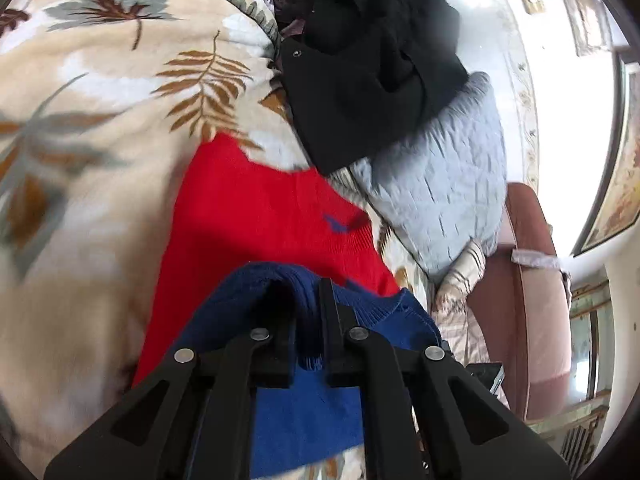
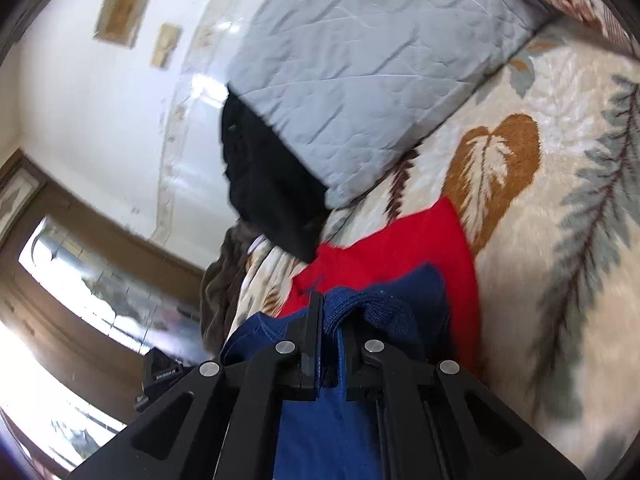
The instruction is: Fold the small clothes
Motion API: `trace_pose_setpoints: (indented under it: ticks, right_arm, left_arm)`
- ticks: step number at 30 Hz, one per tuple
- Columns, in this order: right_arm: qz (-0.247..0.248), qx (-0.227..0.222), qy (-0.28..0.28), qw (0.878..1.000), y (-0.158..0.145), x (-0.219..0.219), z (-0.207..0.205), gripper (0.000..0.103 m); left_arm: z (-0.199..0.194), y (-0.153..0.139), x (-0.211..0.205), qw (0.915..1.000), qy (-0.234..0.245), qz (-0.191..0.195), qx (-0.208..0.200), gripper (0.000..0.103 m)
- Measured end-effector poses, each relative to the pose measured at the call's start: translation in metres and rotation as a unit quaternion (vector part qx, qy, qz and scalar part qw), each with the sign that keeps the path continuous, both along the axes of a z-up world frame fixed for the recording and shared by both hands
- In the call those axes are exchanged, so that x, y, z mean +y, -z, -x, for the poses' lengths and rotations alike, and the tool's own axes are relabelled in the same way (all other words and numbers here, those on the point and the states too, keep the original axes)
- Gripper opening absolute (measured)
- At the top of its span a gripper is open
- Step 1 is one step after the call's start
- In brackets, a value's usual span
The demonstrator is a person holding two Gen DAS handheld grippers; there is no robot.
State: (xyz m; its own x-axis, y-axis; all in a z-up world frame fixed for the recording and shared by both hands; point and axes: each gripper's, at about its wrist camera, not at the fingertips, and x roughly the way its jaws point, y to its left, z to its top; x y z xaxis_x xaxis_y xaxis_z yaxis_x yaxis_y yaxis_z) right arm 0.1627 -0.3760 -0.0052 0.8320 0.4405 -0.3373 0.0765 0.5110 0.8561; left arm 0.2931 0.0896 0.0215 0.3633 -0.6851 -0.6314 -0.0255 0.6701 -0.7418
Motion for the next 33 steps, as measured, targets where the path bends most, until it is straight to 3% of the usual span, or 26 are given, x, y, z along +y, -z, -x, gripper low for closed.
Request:
trace_pose_setpoints:
  ticks: [6, 10, 14, 16, 18, 19, 20, 21, 23, 27, 30, 33]
  right_arm:
    - [-0.011, 0.020, 0.027, 0.999, 0.028, -0.010, -0.033, 0.005]
    - [-0.014, 0.054, 0.037, 0.998, 0.046, -0.012, -0.048, 0.006]
    - [-0.062, 0.070, 0.051, 0.994, 0.044, -0.021, -0.039, 0.012]
    - [-0.067, 0.053, 0.066, 0.994, 0.032, -0.026, -0.025, 0.024]
    - [-0.052, 0.035, 0.092, 0.994, 0.012, -0.034, 0.000, 0.033]
    - [-0.040, 0.036, 0.102, 0.993, 0.004, -0.036, 0.011, 0.035]
    - [-0.028, 0.040, 0.109, 0.993, -0.002, -0.037, 0.019, 0.036]
    - [-0.008, 0.051, 0.116, 0.992, -0.008, -0.037, 0.030, 0.036]
    - [0.028, 0.068, 0.121, 0.990, -0.013, -0.030, 0.040, 0.036]
    - [0.094, 0.107, 0.112, 0.983, -0.005, -0.008, 0.021, 0.036]
    - [0.139, 0.127, 0.088, 0.978, 0.003, 0.005, -0.008, 0.036]
    - [0.202, 0.149, 0.074, 0.965, 0.008, 0.013, -0.031, 0.036]
  left_arm:
    - [-0.044, 0.031, -0.011, 0.9995, -0.002, -0.020, 0.023, 0.007]
    - [-0.061, 0.053, -0.009, 0.9986, -0.009, -0.014, 0.050, 0.007]
    - [-0.066, 0.061, 0.003, 0.9941, -0.025, 0.047, 0.094, 0.008]
    - [-0.059, 0.052, 0.018, 0.9897, -0.038, 0.096, 0.099, 0.014]
    - [-0.046, 0.034, 0.033, 0.9905, -0.055, 0.102, 0.074, 0.045]
    - [-0.039, 0.025, 0.040, 0.9912, -0.061, 0.099, 0.062, 0.053]
    - [-0.029, 0.017, 0.045, 0.9922, -0.066, 0.092, 0.052, 0.062]
    - [-0.017, 0.010, 0.048, 0.9938, -0.066, 0.077, 0.046, 0.063]
    - [0.004, 0.003, 0.047, 0.9964, -0.057, 0.045, 0.044, 0.063]
    - [0.048, 0.006, 0.039, 0.9986, -0.049, -0.004, 0.022, 0.063]
    - [0.047, 0.016, 0.034, 0.9979, -0.049, -0.040, 0.015, 0.063]
    - [0.031, 0.016, 0.027, 0.9949, -0.055, -0.084, 0.002, 0.063]
